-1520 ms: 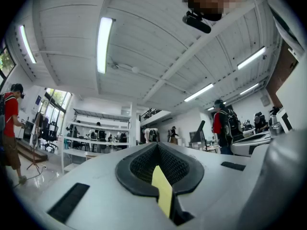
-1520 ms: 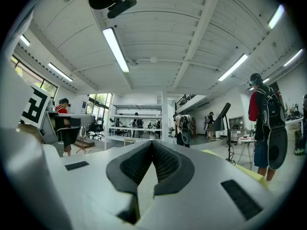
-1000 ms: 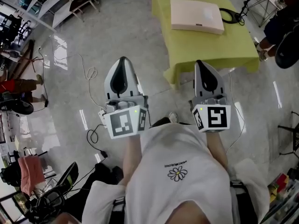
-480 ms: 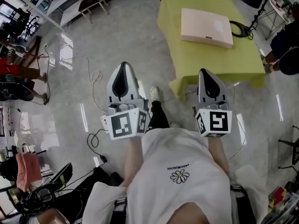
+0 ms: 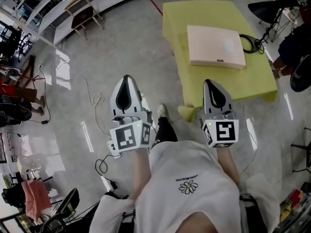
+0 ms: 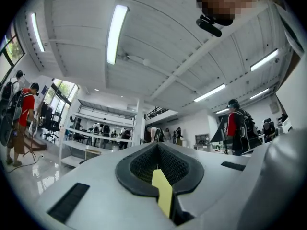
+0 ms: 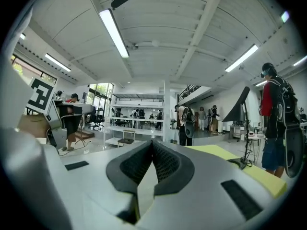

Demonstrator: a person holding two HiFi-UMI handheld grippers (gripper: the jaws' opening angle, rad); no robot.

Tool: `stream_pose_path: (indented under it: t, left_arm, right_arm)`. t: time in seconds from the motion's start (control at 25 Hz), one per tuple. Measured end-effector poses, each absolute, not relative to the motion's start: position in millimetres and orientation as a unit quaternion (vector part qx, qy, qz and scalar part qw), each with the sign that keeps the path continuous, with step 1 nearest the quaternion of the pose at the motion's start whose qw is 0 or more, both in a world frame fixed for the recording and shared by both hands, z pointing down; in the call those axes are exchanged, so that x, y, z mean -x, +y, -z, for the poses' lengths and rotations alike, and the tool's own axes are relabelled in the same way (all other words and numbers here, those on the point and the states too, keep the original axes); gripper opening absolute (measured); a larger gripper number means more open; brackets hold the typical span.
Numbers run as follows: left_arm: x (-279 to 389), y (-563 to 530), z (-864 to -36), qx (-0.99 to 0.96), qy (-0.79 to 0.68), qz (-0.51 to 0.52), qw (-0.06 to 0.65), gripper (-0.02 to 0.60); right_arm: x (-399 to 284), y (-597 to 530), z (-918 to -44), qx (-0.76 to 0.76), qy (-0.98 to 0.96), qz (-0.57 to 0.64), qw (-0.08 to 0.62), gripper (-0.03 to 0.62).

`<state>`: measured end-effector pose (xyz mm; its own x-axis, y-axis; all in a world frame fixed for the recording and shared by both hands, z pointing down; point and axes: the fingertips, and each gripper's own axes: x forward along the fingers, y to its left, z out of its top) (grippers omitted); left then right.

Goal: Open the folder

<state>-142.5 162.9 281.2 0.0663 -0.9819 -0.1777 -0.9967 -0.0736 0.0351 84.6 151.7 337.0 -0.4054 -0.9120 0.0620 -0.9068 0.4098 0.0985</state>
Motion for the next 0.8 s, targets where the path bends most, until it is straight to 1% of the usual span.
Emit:
stream_pose_path:
  t: [0.2,0.36,0.56,0.8]
  left_arm:
    - [162,100,-287,0.757,0.649,-0.066,0.044,0.014]
    - [185,40,-280,0.774,0.628,-0.067,0.048,0.014]
    - [212,-26,-273,0.790,0.607,-0.068,0.054,0.014]
    - [255,-77,-289,0.787,0.612,-0.069,0.037,0.014]
  right_arm:
    - [-44,91,-341,-0.541,-0.838,0.013,0.066,0.012]
    - [-7,33,-330,-0.542,-0.838,0.014,0.065,0.012]
    - [31,-32,-327,-0.537,-0.839,0.022,0.080,0.013]
    - [67,-76,-341,-0.539,-0.837,-0.026,0.094,0.012]
